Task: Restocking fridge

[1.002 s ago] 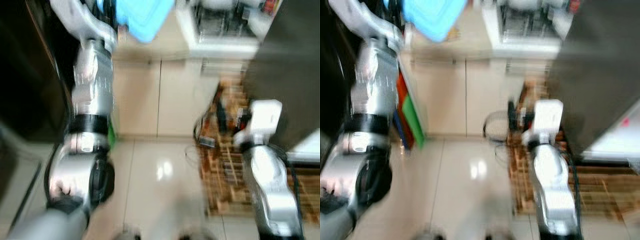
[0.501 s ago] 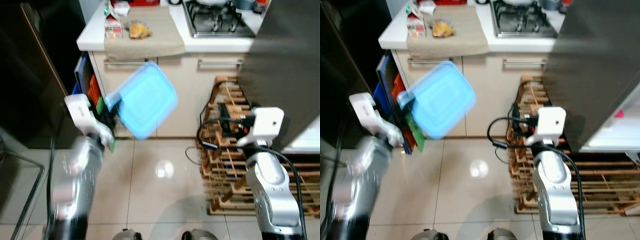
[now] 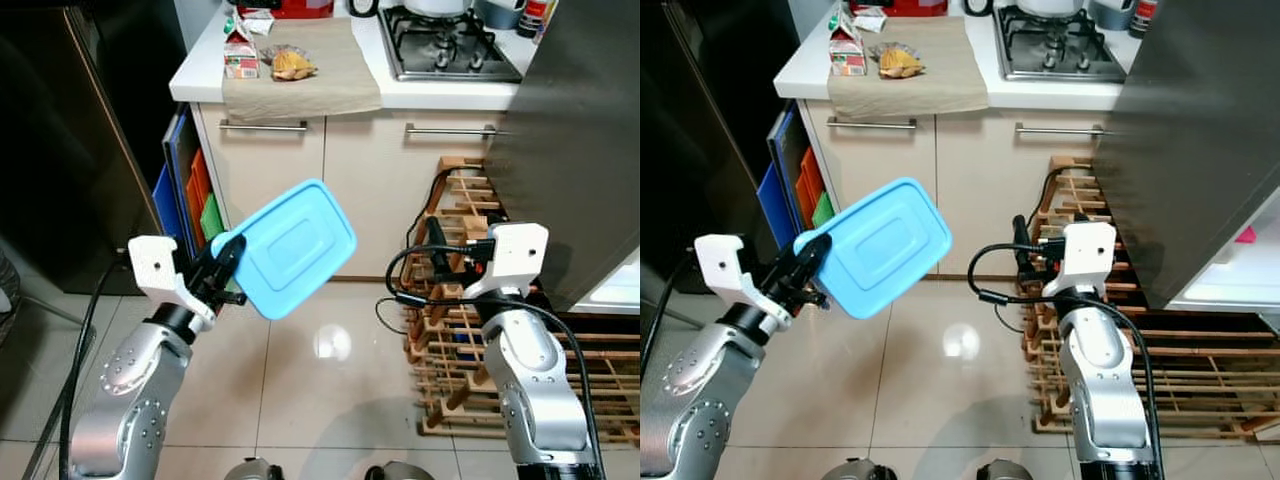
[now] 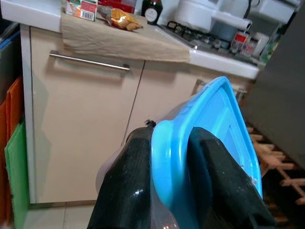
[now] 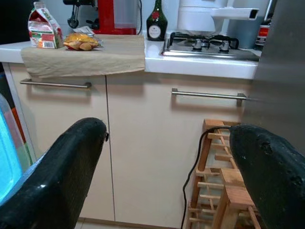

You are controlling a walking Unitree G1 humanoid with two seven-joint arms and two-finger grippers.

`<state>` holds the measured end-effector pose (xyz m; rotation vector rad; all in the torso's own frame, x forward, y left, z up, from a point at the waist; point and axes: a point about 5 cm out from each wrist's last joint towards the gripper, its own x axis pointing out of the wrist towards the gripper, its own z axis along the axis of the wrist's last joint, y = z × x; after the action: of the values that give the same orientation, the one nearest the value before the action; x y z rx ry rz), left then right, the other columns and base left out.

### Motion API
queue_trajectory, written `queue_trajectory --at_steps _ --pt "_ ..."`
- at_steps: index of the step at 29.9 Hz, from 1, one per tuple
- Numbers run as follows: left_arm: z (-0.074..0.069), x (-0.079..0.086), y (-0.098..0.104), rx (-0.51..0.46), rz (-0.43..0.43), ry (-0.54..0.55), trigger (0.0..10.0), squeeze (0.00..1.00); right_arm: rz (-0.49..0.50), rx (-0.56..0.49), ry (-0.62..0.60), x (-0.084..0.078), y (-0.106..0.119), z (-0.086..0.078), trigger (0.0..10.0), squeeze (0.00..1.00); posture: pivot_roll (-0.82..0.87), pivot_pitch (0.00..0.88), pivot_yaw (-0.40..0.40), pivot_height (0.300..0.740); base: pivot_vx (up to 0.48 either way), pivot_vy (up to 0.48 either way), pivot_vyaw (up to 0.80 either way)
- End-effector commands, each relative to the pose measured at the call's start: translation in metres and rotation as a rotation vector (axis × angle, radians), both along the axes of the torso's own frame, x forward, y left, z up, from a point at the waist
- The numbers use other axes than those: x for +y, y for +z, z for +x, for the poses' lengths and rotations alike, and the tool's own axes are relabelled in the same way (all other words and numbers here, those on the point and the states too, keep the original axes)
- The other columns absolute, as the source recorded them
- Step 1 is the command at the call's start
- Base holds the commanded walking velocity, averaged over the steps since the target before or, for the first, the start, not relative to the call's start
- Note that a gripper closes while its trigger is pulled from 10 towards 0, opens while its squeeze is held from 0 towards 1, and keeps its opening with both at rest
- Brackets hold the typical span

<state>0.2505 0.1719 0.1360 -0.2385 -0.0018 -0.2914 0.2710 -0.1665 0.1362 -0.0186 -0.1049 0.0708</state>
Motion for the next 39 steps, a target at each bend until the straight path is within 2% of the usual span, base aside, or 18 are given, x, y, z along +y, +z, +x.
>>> queue_trajectory --at_steps 1,10,27,39 --pt "0.005 0.001 0.01 -0.04 0.027 0.007 10.0 0.0 0.014 -0.015 -0.011 -0.002 0.002 0.001 10.0 0.0 -0.1 0.011 0.039 0.74 0.0 0.0 0.0" --pt "0.008 -0.009 0.017 -0.061 -0.001 -0.056 10.0 0.0 0.02 -0.026 -0.026 -0.005 0.002 0.003 10.0 0.0 -0.11 0.009 0.047 0.74 0.0 0.0 0.0" --pt "0.015 -0.013 0.019 -0.06 -0.013 -0.057 10.0 0.0 0.018 -0.024 -0.018 -0.007 0.001 0.006 10.0 0.0 -0.12 0.009 0.037 0.74 0.0 0.0 0.0" --pt "0.021 -0.014 0.021 -0.057 -0.021 -0.058 10.0 0.0 0.023 -0.011 -0.024 -0.008 -0.001 0.005 10.0 0.0 -0.13 0.014 0.035 0.74 -0.118 -0.04 0.0"
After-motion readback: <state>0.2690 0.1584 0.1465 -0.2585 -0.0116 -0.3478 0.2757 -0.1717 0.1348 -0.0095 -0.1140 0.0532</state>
